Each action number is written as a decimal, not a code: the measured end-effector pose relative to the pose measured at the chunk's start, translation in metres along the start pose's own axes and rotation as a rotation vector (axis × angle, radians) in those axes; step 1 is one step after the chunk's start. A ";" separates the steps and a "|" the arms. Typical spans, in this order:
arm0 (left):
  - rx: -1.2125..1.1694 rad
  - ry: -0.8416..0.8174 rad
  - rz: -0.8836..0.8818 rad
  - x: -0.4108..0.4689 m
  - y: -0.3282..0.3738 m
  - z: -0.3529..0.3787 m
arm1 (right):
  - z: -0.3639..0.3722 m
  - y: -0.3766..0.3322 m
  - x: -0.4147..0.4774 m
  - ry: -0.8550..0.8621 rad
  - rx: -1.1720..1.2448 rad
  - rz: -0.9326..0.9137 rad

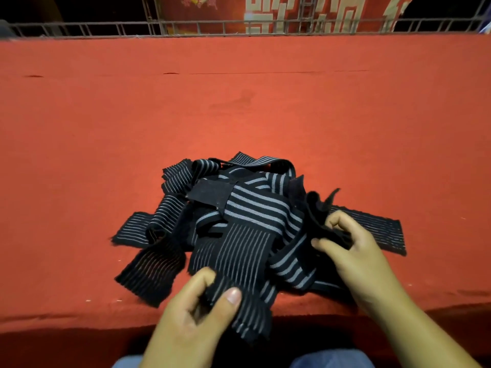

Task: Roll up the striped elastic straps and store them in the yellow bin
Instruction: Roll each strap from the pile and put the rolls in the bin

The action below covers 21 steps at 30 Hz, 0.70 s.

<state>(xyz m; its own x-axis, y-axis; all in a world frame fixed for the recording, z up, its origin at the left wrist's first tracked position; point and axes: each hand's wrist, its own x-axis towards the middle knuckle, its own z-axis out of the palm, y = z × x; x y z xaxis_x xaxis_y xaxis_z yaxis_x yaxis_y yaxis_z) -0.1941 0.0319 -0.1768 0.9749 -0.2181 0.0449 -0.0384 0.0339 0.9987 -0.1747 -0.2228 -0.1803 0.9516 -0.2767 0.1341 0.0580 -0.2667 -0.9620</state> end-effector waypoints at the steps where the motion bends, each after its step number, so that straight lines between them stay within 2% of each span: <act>1: 0.010 -0.045 0.016 0.004 -0.002 0.007 | 0.001 0.000 0.000 -0.033 -0.029 -0.023; 6: 0.209 -0.135 0.039 0.019 -0.019 0.033 | 0.008 0.002 -0.007 -0.269 -0.265 -0.136; 9: 0.318 -0.089 0.044 0.027 -0.029 0.037 | 0.005 0.005 -0.011 -0.331 -0.219 -0.085; 12: 0.386 -0.061 0.031 0.032 -0.034 0.040 | 0.001 -0.001 -0.019 -0.302 -0.107 0.001; 16: 0.442 -0.046 0.069 0.034 -0.035 0.044 | 0.012 -0.011 -0.039 -0.259 0.009 -0.037; 19: 0.372 -0.056 0.049 0.032 -0.031 0.043 | 0.021 -0.016 -0.056 -0.122 0.101 -0.087; 21: 0.288 -0.071 0.049 0.026 -0.027 0.041 | 0.020 -0.017 -0.066 -0.014 0.184 -0.057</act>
<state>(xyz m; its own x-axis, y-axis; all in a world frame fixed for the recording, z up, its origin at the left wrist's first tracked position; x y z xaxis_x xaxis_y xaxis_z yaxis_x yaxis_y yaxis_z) -0.1764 -0.0146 -0.2017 0.9529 -0.2914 0.0847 -0.1558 -0.2300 0.9606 -0.2325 -0.1811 -0.1779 0.9492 -0.2530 0.1873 0.1646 -0.1082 -0.9804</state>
